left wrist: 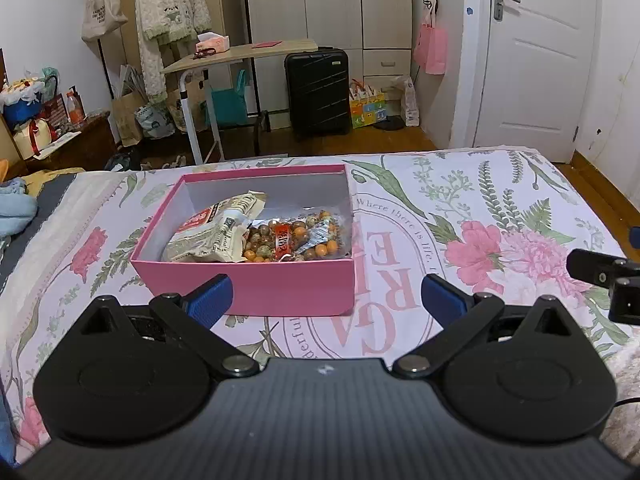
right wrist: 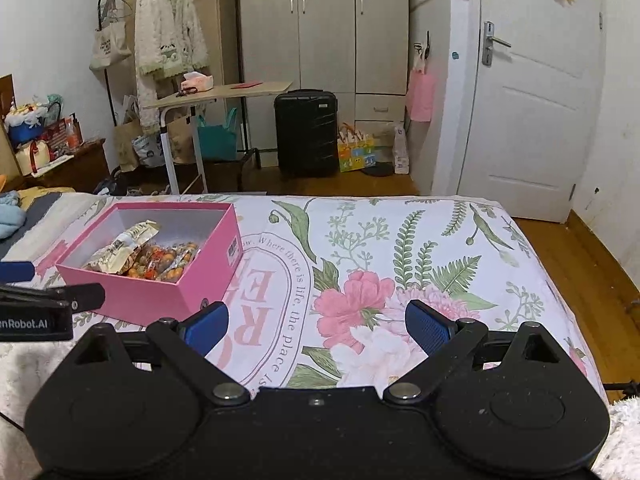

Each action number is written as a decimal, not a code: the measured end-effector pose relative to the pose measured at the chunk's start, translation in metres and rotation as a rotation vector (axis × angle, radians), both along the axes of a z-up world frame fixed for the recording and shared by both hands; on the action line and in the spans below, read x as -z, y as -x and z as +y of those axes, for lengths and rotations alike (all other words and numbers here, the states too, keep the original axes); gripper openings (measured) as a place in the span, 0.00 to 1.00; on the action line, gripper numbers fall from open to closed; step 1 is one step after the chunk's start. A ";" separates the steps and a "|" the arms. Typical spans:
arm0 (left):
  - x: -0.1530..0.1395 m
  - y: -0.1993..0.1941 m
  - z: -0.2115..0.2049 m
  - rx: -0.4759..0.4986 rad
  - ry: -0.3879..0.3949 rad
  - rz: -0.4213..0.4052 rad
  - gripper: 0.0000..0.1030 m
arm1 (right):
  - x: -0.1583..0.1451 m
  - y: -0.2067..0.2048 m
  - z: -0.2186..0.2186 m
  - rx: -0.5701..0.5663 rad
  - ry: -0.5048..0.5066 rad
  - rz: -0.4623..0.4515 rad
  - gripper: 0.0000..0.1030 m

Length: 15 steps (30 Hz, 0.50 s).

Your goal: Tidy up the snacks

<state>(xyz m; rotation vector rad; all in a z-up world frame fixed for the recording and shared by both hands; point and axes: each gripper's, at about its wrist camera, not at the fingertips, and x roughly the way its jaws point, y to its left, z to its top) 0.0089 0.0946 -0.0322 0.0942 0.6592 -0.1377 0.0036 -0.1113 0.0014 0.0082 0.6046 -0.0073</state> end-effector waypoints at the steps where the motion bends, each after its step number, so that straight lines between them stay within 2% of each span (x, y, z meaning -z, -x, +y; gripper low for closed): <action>1: 0.000 0.001 0.000 0.000 0.004 -0.001 0.99 | 0.000 0.000 -0.001 0.002 -0.002 -0.003 0.94; 15: 0.001 0.007 -0.005 -0.002 0.010 -0.012 0.99 | -0.001 0.008 0.002 0.000 0.008 -0.026 0.94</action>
